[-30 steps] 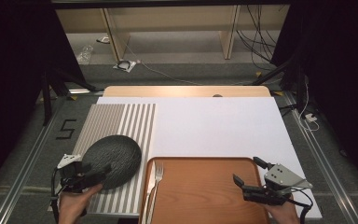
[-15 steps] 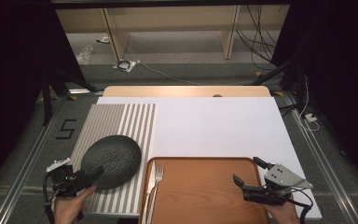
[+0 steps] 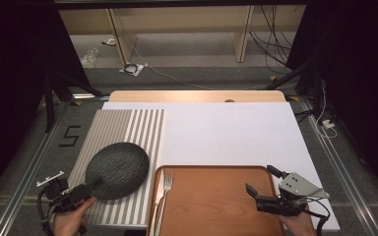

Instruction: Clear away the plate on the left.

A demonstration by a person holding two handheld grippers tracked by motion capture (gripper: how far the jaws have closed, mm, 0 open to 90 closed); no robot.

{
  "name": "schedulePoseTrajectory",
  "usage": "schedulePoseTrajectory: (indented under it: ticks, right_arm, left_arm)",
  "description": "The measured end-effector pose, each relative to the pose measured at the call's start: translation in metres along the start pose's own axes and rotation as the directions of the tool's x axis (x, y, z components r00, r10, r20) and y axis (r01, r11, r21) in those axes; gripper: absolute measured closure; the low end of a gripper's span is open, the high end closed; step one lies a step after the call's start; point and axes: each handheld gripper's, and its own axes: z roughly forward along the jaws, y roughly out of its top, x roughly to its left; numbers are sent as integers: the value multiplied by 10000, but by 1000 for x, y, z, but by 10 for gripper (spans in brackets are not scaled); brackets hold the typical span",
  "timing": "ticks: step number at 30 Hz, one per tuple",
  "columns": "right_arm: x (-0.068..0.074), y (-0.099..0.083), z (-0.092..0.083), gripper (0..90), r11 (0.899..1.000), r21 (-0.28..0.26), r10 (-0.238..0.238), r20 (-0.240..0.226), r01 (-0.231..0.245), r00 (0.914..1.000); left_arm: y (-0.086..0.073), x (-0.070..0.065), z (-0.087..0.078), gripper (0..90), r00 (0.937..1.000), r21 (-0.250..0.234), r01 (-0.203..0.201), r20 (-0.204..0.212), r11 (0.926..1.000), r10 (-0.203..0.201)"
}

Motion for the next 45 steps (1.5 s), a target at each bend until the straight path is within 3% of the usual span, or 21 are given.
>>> schedulePoseTrajectory:
  ticks: [6,10,11,13,14,15,16,17,18,19,20,22,25,26,27,30,31,34,36,40,45]
  right_arm:
    - [0,0,1,119,10000,29,-18,-13,18,10000]
    - [1,0,1,119,10000,25,-14,-10,14,10000]
    - [1,0,1,118,10000,26,-5,-13,6,10000]
    - [1,0,1,119,10000,33,-17,-15,17,10000]
    - [1,0,1,119,10000,38,-29,-13,29,10000]
    - [1,0,1,119,10000,37,-28,-13,29,10000]
    - [1,0,1,118,10000,37,-27,-11,27,10000]
    - [1,0,2,119,10000,13,-20,-14,20,10000]
    - [1,0,1,119,10000,53,-27,-15,27,10000]
    - [1,0,2,119,10000,35,-20,-13,20,10000]
    - [1,0,2,119,10000,35,-20,-13,20,10000]
    - [1,0,1,118,10000,32,-36,-25,36,10000]
    - [1,0,1,119,10000,52,-26,-22,26,10000]
    - [1,0,1,119,10000,61,-57,-37,57,10000]
    - [1,0,1,119,10000,61,-57,-37,57,10000]
    - [1,0,1,119,10000,11,-42,-31,42,10000]
    - [1,0,1,119,10000,40,-37,-25,37,10000]
    - [1,1,0,119,10000,-31,-36,-27,36,10000]
    - [1,0,0,119,10000,16,-42,-16,42,10000]
    - [1,0,0,119,10000,-16,-41,-32,41,10000]
    - [0,0,1,119,10000,20,-36,-28,36,10000]
  left_arm:
    - [-6,7,-3,174,9965,76,822,121,9966,-823]
    - [-10,18,-5,175,9738,123,2228,429,9748,-2231]
    - [-10,18,-5,175,9738,123,2228,429,9748,-2231]
    - [-12,23,-5,175,9565,227,2831,671,9588,-2840]
    - [-14,26,-5,176,9398,318,3288,877,9438,-3304]
    - [-14,26,-5,177,9398,318,3288,877,9438,-3304]
    - [-16,28,-2,178,9249,487,3636,1000,9303,-3667]
    - [-16,29,-1,181,9167,613,3790,1119,9234,-3837]
    - [-16,29,-1,181,9167,613,3790,1119,9234,-3837]
    - [-19,30,0,183,9008,735,4086,1277,9097,-4149]
    - [-19,30,0,187,9008,735,4086,1277,9097,-4149]
    - [-21,31,2,191,8794,924,4419,1518,8923,-4513]
    - [-22,31,3,195,8670,1043,4595,1628,8820,-4710]
    - [-24,31,4,198,8521,1099,4822,1714,8691,-4945]
    - [-24,31,4,202,8521,1099,4822,1714,8691,-4945]
    - [-26,31,7,207,8322,1313,5079,1804,8514,-5243]
    - [-28,30,7,212,8204,1391,5217,1888,8417,-5397]
    - [-30,30,8,218,8115,1426,5347,1882,8329,-5532]
    - [-32,29,10,222,7950,1510,5551,1927,8179,-5752]
    - [-34,26,12,248,7928,1486,5580,1953,8164,-5773]
    - [-39,23,16,289,7668,1536,5921,1944,7911,-6117]
